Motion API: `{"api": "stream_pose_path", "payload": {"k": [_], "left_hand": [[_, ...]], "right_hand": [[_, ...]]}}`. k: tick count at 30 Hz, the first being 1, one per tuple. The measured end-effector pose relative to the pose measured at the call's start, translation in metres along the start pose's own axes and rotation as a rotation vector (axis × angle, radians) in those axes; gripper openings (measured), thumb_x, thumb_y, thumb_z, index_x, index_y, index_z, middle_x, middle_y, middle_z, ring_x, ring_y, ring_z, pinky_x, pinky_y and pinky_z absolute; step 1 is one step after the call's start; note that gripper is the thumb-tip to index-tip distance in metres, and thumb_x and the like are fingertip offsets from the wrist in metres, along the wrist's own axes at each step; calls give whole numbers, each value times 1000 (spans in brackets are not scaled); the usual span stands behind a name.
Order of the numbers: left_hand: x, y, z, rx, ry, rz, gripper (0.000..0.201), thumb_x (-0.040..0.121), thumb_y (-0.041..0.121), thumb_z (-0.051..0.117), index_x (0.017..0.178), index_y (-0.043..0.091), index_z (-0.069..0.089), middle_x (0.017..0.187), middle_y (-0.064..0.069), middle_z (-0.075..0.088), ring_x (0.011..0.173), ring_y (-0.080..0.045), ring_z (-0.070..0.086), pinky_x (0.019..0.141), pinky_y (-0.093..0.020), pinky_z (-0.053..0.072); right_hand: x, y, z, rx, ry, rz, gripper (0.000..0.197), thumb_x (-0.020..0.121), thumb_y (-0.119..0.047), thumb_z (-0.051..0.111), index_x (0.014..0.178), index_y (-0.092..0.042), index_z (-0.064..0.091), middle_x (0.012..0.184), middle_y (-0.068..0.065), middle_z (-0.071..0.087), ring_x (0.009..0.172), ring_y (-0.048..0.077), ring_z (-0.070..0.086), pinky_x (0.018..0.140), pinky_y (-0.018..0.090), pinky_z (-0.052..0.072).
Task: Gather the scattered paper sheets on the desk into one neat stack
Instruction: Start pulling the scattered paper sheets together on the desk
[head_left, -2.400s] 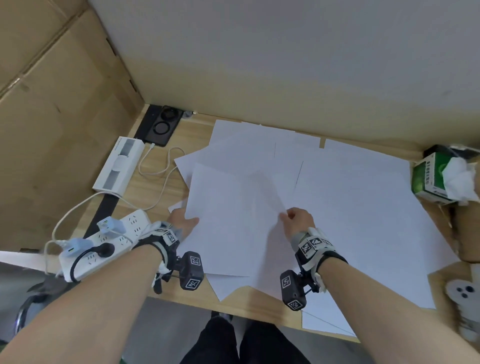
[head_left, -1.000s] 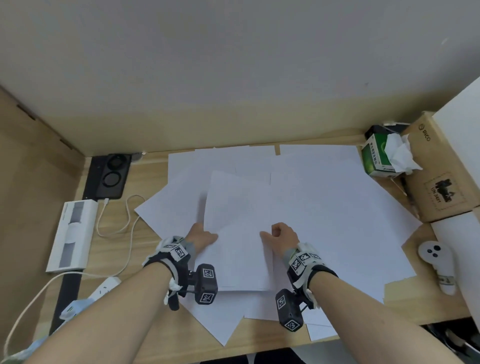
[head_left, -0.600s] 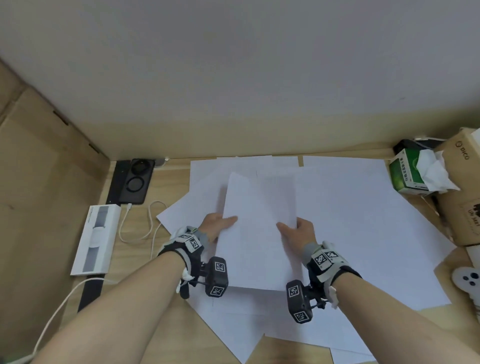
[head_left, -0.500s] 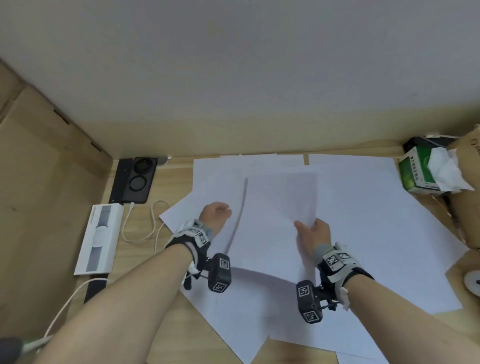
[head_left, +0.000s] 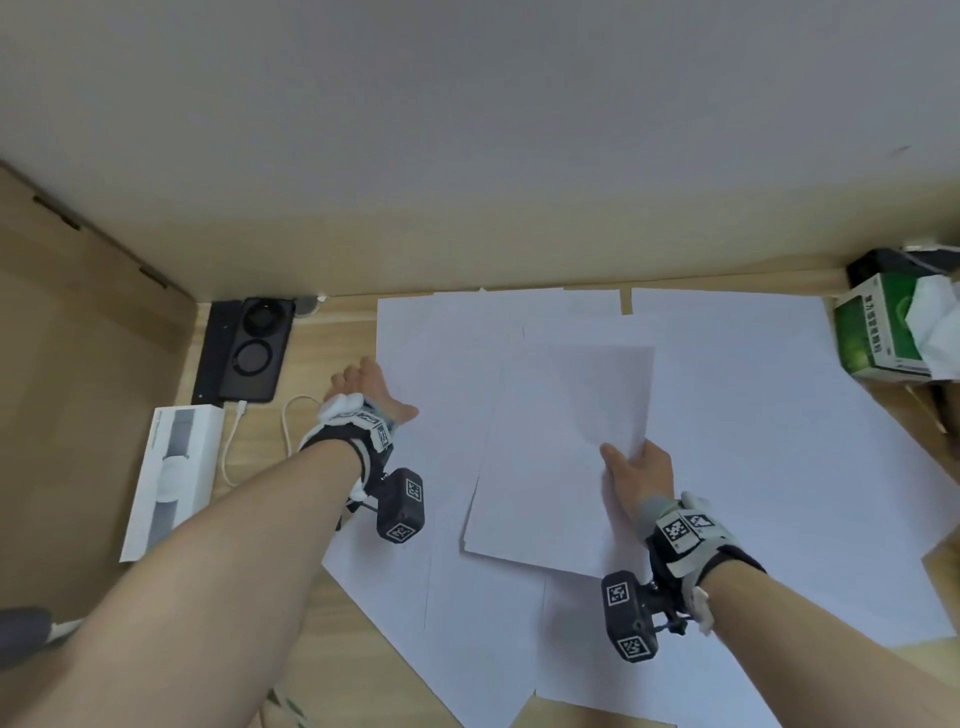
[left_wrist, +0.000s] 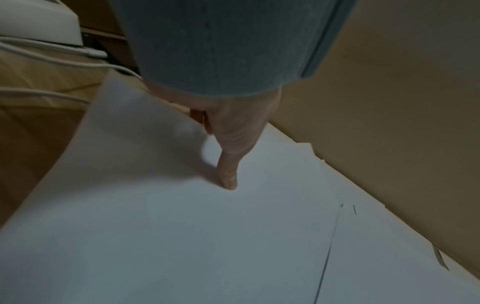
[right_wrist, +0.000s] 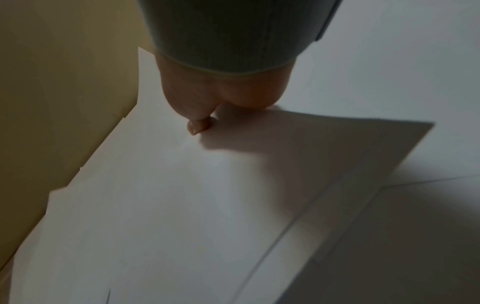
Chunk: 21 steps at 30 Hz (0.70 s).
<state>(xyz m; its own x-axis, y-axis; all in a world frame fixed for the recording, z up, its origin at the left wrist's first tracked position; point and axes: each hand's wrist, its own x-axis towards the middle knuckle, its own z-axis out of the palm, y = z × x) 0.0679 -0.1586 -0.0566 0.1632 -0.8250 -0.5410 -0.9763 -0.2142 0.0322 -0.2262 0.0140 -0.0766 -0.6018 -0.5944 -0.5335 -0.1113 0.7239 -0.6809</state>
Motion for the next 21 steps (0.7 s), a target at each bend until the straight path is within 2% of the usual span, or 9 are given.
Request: {"api": "stream_pose_path", "payload": {"k": [2, 4, 6, 9, 11, 13, 16, 19, 21], "left_hand": [[1, 5, -7, 17, -49, 13, 35, 57, 35, 69, 88, 18, 64, 117, -13, 62, 97, -27, 57, 79, -34, 45], [0, 6, -5, -25, -24, -3, 38, 65, 23, 70, 101, 16, 62, 122, -15, 52, 103, -32, 55, 81, -35, 47], [-6, 1, 2, -130, 7, -23, 57, 70, 17, 74, 119, 11, 45, 123, -15, 43, 109, -35, 52, 79, -35, 45], [-8, -4, 5, -160, -61, -72, 65, 74, 20, 78, 125, 1, 42, 120, -17, 56, 112, -34, 57, 79, -31, 42], [-15, -3, -5, -102, -143, -45, 27, 82, 19, 70, 97, 1, 55, 98, -14, 61, 102, -30, 59, 70, -28, 41], [-22, -6, -13, -80, -124, -25, 28, 87, 15, 61, 66, 10, 44, 79, -6, 53, 87, -23, 53, 67, -26, 40], [-37, -11, -34, -251, 17, 27, 10, 89, 11, 53, 84, 4, 59, 95, -13, 64, 82, -27, 56, 71, -30, 44], [-57, -16, -52, -463, 100, 69, 18, 92, 13, 53, 98, 0, 64, 102, -18, 66, 91, -34, 64, 73, -34, 47], [-69, -15, -60, -651, 131, 141, 16, 92, 13, 55, 98, 2, 65, 99, -18, 67, 86, -31, 64, 71, -31, 45]], "right_hand": [[0, -1, -1, -2, 0, -2, 26, 88, -18, 64, 109, -2, 65, 104, 17, 70, 98, 34, 66, 89, 42, 51], [-2, -3, -3, -7, -13, 0, 26, 89, -19, 63, 110, -3, 64, 99, 14, 69, 96, 33, 66, 86, 39, 51], [-4, -3, -4, -8, -14, 0, 24, 89, -19, 62, 108, -5, 65, 93, 10, 67, 90, 31, 65, 80, 35, 49], [-8, 1, -6, -16, -23, -6, 25, 88, -21, 63, 107, -6, 64, 95, 11, 68, 90, 31, 65, 82, 38, 51], [-9, 3, -9, -39, -18, -18, 25, 88, -21, 63, 107, -5, 64, 96, 12, 68, 91, 31, 65, 84, 40, 52], [-11, 0, -15, -56, -3, -35, 25, 88, -20, 63, 106, -3, 64, 97, 14, 68, 90, 32, 64, 84, 40, 52], [-14, -7, -30, -91, 49, -53, 24, 89, -16, 59, 103, 4, 63, 98, 22, 68, 90, 37, 64, 82, 44, 52], [-17, -8, -38, -147, 75, -32, 24, 91, -10, 53, 103, 9, 61, 100, 26, 66, 93, 41, 63, 81, 46, 50], [-21, -9, -42, -180, 58, -16, 24, 92, -9, 49, 105, 8, 60, 103, 26, 66, 95, 41, 62, 81, 44, 49]]}}
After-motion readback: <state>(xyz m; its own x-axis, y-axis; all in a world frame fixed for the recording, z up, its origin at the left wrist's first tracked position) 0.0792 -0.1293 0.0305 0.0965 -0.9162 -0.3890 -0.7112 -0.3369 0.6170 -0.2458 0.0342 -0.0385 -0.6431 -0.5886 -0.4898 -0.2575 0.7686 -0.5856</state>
